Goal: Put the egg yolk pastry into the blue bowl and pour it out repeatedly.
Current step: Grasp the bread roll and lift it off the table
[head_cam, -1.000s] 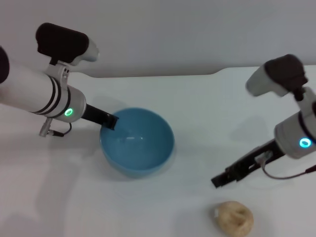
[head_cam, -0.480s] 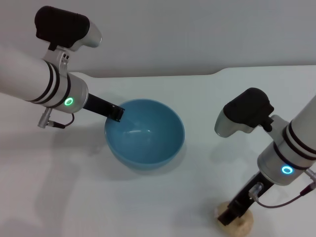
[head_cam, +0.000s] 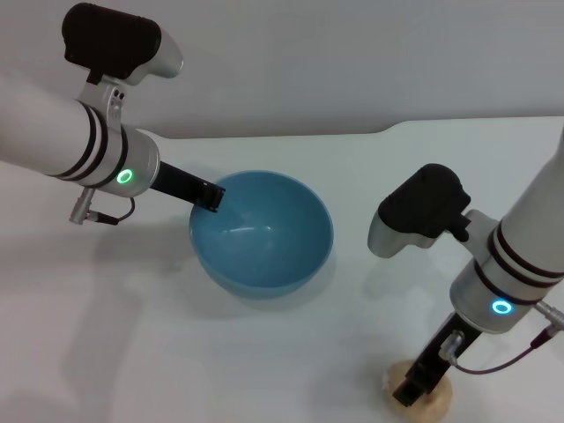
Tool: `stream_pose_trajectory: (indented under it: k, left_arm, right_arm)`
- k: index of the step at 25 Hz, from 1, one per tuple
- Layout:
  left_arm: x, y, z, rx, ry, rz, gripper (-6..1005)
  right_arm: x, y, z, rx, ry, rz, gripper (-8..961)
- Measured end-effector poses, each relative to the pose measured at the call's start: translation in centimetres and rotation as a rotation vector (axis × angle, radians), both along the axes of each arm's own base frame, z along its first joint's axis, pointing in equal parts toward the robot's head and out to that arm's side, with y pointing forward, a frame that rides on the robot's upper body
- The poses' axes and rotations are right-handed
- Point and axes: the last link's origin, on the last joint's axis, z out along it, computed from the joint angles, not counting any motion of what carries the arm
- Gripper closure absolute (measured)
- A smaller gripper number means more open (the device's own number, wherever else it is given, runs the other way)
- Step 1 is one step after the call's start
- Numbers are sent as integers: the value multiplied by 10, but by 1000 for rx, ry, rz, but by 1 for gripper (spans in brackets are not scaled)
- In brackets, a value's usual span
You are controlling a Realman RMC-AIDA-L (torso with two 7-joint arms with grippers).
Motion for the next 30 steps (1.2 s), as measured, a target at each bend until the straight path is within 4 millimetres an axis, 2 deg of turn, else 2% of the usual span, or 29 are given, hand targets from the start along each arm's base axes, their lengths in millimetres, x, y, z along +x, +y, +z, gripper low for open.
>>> stream_pose_trajectory:
  k: [8, 14, 19, 24, 30]
  left_arm:
    - [2, 1, 1, 8, -4, -7, 980]
    - [4, 2, 2, 12, -6, -14, 980]
    - [6, 3, 2, 10, -6, -18, 981]
    - [7, 3, 2, 8, -5, -18, 981]
    - [8, 3, 2, 6, -4, -20, 981]
  right_arm:
    - [5, -1, -4, -28, -38, 3, 560]
    - [6, -1, -6, -39, -55, 8, 800]
    - [-2, 3, -2, -16, -29, 34, 924]
    - [-21, 9, 9, 24, 30, 96, 937]
    - [-72, 20, 45, 158, 232, 255, 938]
